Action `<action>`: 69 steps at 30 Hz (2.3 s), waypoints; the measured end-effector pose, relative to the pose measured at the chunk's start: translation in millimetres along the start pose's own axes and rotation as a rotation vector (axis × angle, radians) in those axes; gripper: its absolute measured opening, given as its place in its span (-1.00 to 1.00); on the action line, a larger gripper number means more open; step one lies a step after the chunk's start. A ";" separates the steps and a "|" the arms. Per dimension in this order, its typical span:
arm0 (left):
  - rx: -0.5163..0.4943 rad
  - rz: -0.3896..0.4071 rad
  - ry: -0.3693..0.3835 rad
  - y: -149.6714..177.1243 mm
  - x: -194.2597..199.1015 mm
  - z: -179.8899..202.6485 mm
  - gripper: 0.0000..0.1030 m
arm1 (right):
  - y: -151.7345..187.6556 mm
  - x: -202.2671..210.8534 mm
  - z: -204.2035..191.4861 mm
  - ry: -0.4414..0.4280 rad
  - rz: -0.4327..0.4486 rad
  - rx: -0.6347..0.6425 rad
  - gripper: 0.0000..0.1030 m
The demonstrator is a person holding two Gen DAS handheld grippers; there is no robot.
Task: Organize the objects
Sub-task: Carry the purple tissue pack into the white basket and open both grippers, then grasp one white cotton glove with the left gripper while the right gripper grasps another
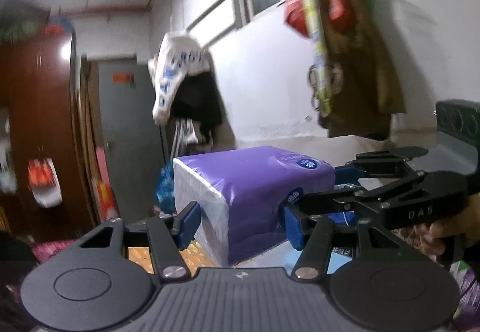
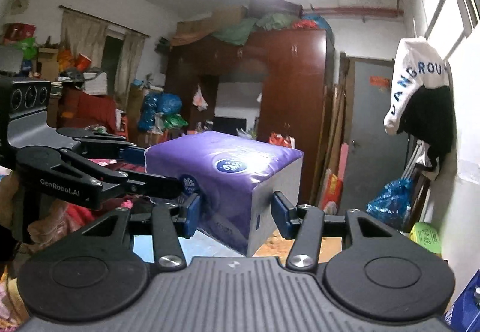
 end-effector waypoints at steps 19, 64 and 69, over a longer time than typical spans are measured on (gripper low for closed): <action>0.207 -0.258 -0.111 67.0 -115.7 -64.6 0.84 | 66.3 -113.6 55.0 0.072 -0.304 -0.122 0.82; 0.314 -0.202 0.010 172.2 -4.2 117.6 -0.57 | 166.0 84.9 -11.2 0.266 -0.174 -0.240 -0.67; 0.328 -0.137 0.027 164.4 8.9 111.1 -0.61 | 159.5 90.5 -15.8 0.261 -0.149 -0.220 -0.71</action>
Point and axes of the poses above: each gripper's, at about its wrist camera, not at the fingertips, and x roughly against the way its jaws point, z to its right, y to its underside, the point moved 2 cm from there along -x, roughly the way its jaws point, and after that the axes turned 4 degrees about z, right-handed, at the moved point
